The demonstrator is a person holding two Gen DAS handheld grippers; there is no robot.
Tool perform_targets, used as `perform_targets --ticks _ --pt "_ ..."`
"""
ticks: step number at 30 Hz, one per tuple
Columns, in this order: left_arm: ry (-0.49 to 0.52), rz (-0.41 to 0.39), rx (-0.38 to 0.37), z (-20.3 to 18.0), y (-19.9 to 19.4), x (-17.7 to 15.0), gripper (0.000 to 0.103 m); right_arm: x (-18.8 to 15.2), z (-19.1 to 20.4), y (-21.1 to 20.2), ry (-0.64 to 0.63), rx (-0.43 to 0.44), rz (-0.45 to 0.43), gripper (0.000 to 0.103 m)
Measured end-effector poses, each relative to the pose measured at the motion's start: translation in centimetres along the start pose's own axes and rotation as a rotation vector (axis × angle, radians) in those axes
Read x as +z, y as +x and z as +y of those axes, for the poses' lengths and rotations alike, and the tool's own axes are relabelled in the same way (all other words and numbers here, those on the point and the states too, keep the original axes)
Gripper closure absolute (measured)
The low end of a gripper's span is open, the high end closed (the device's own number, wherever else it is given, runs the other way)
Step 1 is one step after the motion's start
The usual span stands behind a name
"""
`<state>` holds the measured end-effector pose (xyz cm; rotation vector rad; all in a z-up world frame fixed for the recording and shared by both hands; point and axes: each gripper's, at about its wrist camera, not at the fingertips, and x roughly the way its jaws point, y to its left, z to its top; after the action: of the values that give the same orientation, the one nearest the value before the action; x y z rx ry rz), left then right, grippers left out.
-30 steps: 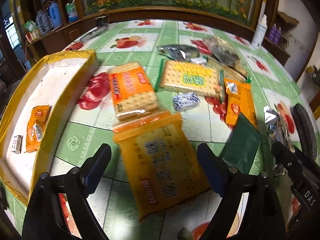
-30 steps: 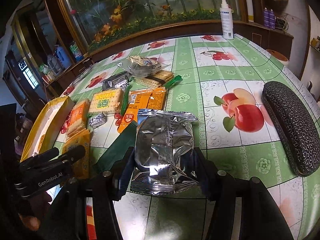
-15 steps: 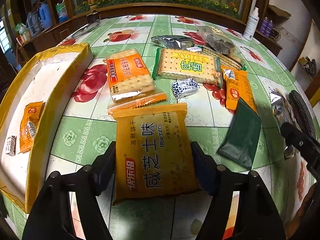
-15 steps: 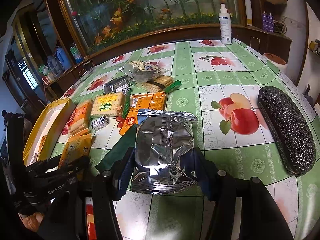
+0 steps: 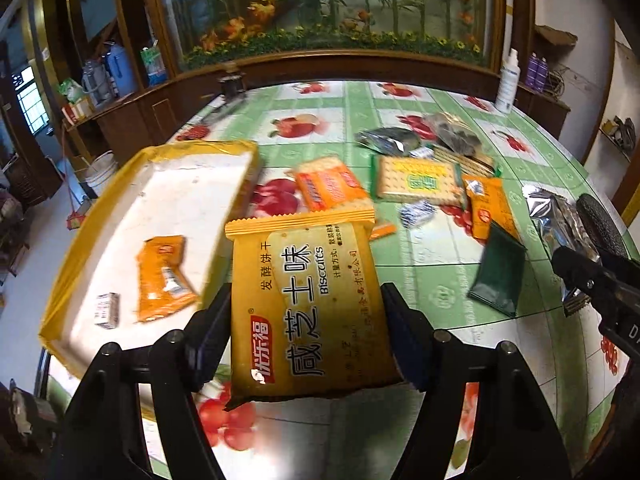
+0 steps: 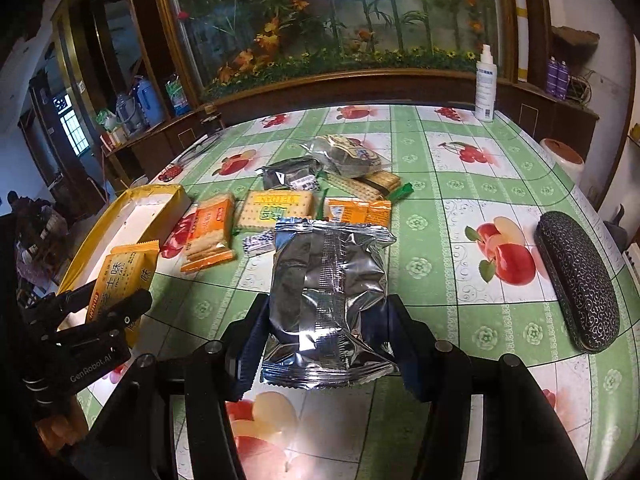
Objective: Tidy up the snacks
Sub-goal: 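Carry both bags over the yellow tray and open both tools to release them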
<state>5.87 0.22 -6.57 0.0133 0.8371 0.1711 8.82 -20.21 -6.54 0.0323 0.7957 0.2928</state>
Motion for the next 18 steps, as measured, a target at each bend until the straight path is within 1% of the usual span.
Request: perform_targets --ticks 6,9,18 --pt "-0.034 -0.031 0.042 3.4 -1.4 -0.1 0.032 0.6 3.9 -1.4 -0.074 -0.007 -0.042 0.045" --pt "-0.047 -0.043 0.06 4.7 -1.8 -0.3 0.032 0.8 5.7 -1.6 -0.106 -0.011 -0.051 0.045" --pt "-0.095 -0.059 0.109 8.6 -2.4 -0.8 0.032 1.3 10.8 -1.6 -0.192 0.015 -0.06 0.045"
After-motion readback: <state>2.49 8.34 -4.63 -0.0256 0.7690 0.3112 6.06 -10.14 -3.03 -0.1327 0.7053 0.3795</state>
